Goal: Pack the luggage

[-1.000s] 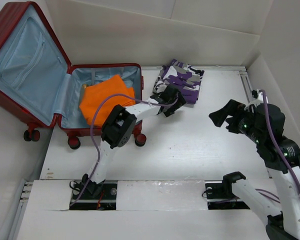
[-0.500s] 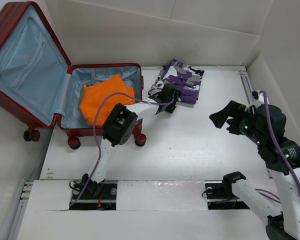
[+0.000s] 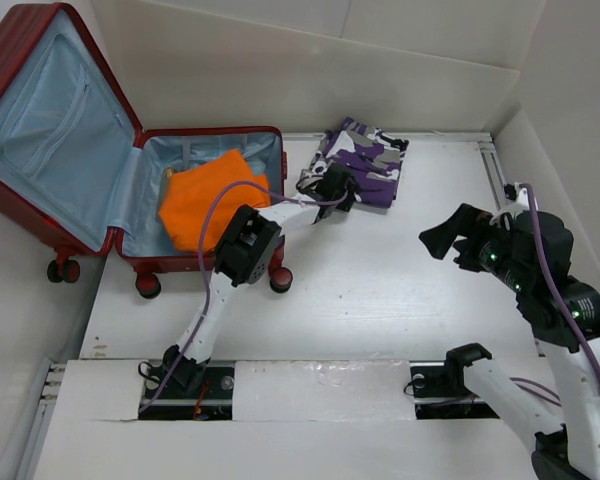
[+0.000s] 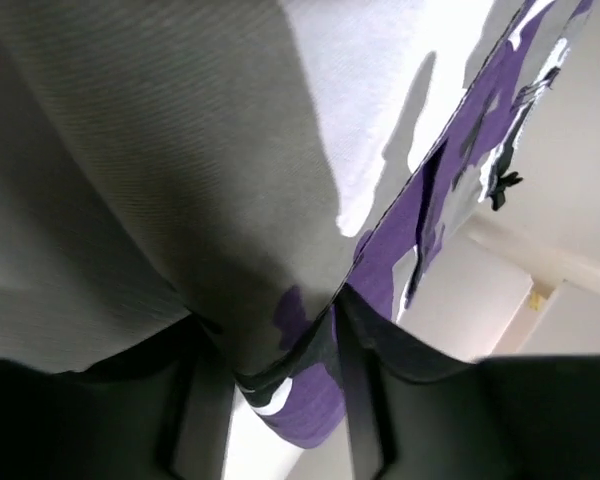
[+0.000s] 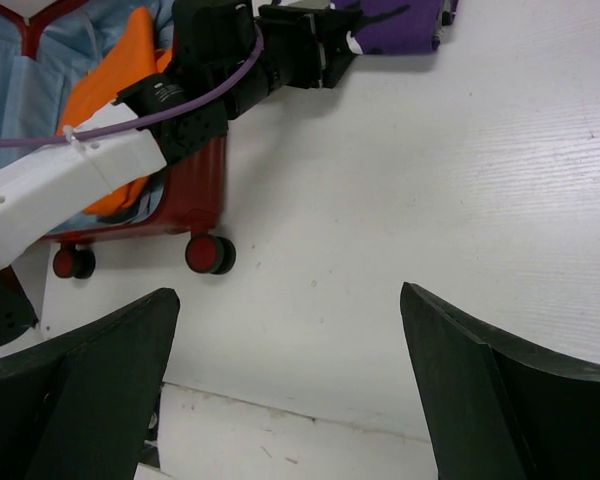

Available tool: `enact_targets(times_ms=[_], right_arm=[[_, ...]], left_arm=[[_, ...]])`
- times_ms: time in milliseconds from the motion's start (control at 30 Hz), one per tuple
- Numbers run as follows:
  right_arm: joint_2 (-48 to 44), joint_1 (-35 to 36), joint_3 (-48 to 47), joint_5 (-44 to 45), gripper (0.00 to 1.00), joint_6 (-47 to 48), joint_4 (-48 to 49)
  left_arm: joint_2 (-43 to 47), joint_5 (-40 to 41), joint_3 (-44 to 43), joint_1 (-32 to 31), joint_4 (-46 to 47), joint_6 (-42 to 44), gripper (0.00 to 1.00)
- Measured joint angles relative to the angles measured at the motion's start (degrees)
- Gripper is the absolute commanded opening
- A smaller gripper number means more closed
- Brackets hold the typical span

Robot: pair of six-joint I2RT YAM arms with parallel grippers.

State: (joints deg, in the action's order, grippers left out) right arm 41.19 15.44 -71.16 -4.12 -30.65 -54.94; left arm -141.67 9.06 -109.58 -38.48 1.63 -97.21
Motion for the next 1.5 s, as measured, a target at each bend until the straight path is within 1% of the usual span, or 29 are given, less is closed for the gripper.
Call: enact_targets(times_ms=[67,100,133,200,300,433,500,567,700,800,867,967,1033,1167,1267,1367,1500], right_arm=[[-0.31,0.02,-0.04,0.00,0.98,-0.02,-0.15],[-0.37,0.00,-0.11,0.00,0.98,-0.02,-0.17],[-0.39,0.02,-0.28,0.00,0.98,-0.04,-0.28],[-0.39,0.00,-0.72,0.00,0.98,-0.04,-0.39],[-0.39,0.00,-1.38,-0.02,0.98,-0.04,-0.39],[-0.42,0.00,-1.57,-0.50,0.98,-0.22,-0.35],[-0.39,0.00,-1.57,-1.09,0.98,-0.26,-0.28],[-0.35,0.00,-1.57,-1.70,0.98,-0.35,-0.04],[0.07,0.00,-1.57,-2.64,0.98,-0.46,0.76],[0.83,0.00,-1.53,-3.61,0.98,-0.46,2.19],[1.31,0.00,-1.33,-4.48,0.98,-0.48,3.34],[1.84,0.00,-0.46,-5.90,0.98,-0.44,4.96],[2.12,0.00,0.20,-6.80,0.98,-0.37,5.81],[2.86,0.00,0.81,-8.57,0.98,-0.11,7.08],[3.32,0.00,0.87,-9.53,0.98,0.04,8.04],[3.48,0.00,1.40,-10.64,0.98,0.11,9.18],[3.72,0.07,1.90,-11.54,0.98,0.26,9.16]], left_arm=[[-0.15,0.07,-0.04,0.11,-0.15,0.63,0.23],[-0.15,0.04,0.07,0.17,-0.11,1.20,0.05],[-0.15,0.00,0.11,0.33,-0.04,1.68,0.00],[-0.13,-0.02,0.13,0.59,0.39,3.48,0.00],[-0.13,0.35,-0.50,0.94,0.39,8.35,0.00],[-0.07,0.98,-3.65,1.40,-1.92,18.53,0.00],[-0.04,-0.28,-6.23,1.97,-3.69,23.41,0.00],[-0.04,-3.30,-10.34,3.28,-5.88,28.24,0.00],[0.50,-13.27,-19.74,8.04,-9.09,36.13,0.00],[4.85,-20.06,-20.81,13.33,-12.11,41.62,0.00],[9.05,-23.52,-19.80,17.42,-14.99,45.09,0.00],[18.62,-26.34,-14.60,25.09,-20.06,51.56,0.00],[25.68,-27.52,-8.70,30.60,-21.46,54.97,0.00],[42.12,-30.95,11.74,42.07,-20.11,59.25,0.00],[51.04,-31.89,24.04,49.31,-18.53,60.59,0.00],[55.25,-32.20,33.27,53.86,-17.84,61.46,0.00],[54.95,-29.77,39.19,54.97,-19.45,62.47,0.00]])
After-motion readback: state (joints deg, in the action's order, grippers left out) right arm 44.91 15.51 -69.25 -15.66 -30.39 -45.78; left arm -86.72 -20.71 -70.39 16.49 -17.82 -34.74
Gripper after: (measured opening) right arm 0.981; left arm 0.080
